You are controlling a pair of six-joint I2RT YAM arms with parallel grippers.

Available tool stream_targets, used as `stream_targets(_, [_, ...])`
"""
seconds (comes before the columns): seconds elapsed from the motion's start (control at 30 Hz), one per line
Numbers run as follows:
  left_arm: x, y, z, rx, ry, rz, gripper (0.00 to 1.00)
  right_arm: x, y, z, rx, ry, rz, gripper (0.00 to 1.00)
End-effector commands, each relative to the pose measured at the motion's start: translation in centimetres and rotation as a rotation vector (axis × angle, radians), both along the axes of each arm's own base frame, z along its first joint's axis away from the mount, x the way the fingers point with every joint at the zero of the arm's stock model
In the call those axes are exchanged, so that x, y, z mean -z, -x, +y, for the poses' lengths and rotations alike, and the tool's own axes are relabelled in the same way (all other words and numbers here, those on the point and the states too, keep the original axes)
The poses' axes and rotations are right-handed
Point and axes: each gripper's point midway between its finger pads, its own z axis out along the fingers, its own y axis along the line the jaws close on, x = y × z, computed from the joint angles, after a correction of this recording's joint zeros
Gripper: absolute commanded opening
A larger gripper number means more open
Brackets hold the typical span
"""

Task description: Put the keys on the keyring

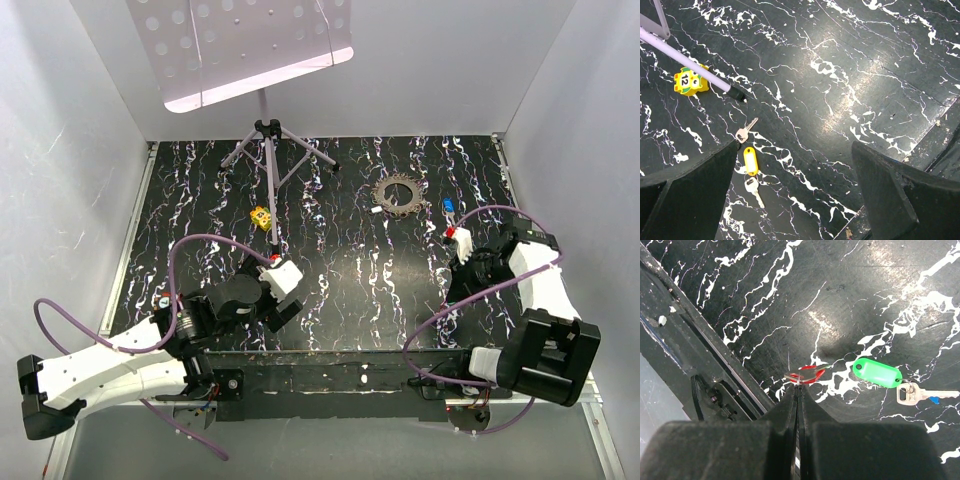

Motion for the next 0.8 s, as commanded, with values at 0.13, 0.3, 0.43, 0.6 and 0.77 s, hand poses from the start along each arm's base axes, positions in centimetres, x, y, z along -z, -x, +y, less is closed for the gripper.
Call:
stream_targets(0.13, [-0.8,-0.2,-0.1,-0.001,0.005,-0.009,0.98,-0.3,-1.7,-0.4,0.030,-0.006,-0.008,0.01])
stream_targets(0.3, [-0.8,-0.2,-0.1,-0.001,0.005,-0.009,0.98,0.0,-2.2,-0.5,0.044,-0.011,0.016,0.01])
stream_targets(0.43, [-0.8,-0.2,-0.2,0.001,0.003,-0.008,0.98,0.3,-2.7,-0.5,0.056,-0.012,0.035,0.01])
stream_targets(0.6, [-0.7,-0.2,-0.2,0.002,0.002,-0.006,0.98,0.9,-3.3,-0.3,0.055,0.007,0.064,0.01])
stream_targets(0.77, [-0.7,-0.2,-0.2,0.003,0.001,-0.006,0.98,1.8,-4.3,0.0,0.064,0.040,0.108,0.01])
